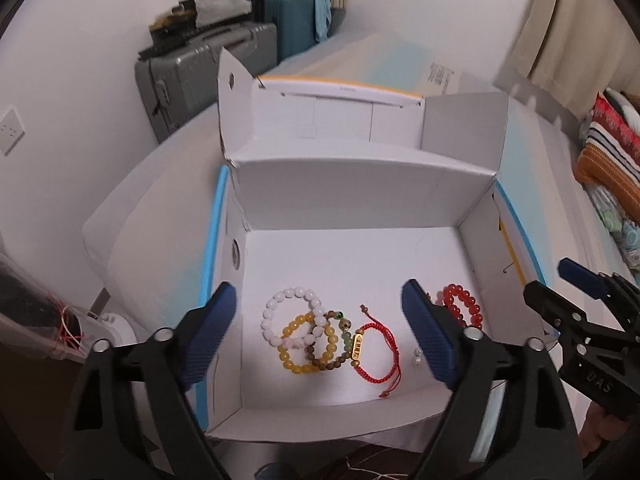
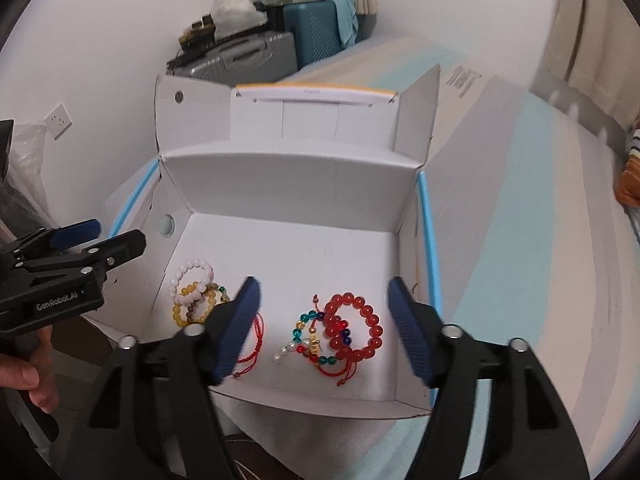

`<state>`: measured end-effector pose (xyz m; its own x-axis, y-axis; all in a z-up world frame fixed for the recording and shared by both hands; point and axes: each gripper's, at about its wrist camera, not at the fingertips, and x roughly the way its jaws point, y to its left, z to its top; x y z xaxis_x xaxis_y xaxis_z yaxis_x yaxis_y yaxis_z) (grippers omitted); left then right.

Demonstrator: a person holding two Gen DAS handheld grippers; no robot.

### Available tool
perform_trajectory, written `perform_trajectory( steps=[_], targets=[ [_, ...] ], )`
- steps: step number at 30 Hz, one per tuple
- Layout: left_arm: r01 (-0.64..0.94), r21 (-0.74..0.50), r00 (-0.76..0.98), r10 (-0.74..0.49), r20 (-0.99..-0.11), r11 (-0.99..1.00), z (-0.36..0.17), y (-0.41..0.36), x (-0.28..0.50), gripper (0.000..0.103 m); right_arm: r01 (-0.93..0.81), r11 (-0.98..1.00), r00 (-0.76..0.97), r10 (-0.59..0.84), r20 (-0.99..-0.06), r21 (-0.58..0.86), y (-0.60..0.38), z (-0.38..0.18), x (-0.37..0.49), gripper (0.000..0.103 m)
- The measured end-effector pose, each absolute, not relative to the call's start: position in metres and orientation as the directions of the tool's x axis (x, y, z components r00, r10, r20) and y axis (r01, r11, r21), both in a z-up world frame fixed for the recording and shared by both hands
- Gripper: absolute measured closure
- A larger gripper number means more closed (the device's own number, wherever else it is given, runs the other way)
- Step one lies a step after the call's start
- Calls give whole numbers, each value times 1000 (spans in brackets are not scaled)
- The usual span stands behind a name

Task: Organize jewelry

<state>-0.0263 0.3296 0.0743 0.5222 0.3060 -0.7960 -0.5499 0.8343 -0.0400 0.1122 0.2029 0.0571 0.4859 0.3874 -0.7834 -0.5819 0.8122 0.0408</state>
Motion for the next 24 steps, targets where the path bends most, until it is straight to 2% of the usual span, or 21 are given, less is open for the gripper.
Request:
perform_trajectory(
  steps=[2, 4, 7, 9, 19, 24],
  targets=[
    [-555, -33, 534, 325, -780, 831, 79, 325, -31, 9, -574, 818, 503, 387, -773, 36, 197, 60, 108, 32],
    [-554, -32, 554, 340, -760, 832, 85, 319, -37, 6, -563, 825, 518, 390, -761, 40, 191, 63, 103, 22],
    [-547, -37, 574, 343, -743, 836, 90, 313, -44, 6, -544, 837, 536, 404, -742, 63, 181, 65, 97, 10],
    [-544, -41, 582, 342, -738, 838, 91, 309, -49, 6, -533, 844, 557, 402, -726, 59, 177, 67, 92, 7],
    [-538, -72, 634, 347, -691, 840, 82, 286, -82, 6, -503, 863, 597, 391, -701, 52, 158, 65, 62, 7],
    [-540, -46, 630, 367, -685, 841, 76, 276, -90, 6, -489, 871, 611, 382, -693, 49, 153, 61, 50, 7]
  ],
)
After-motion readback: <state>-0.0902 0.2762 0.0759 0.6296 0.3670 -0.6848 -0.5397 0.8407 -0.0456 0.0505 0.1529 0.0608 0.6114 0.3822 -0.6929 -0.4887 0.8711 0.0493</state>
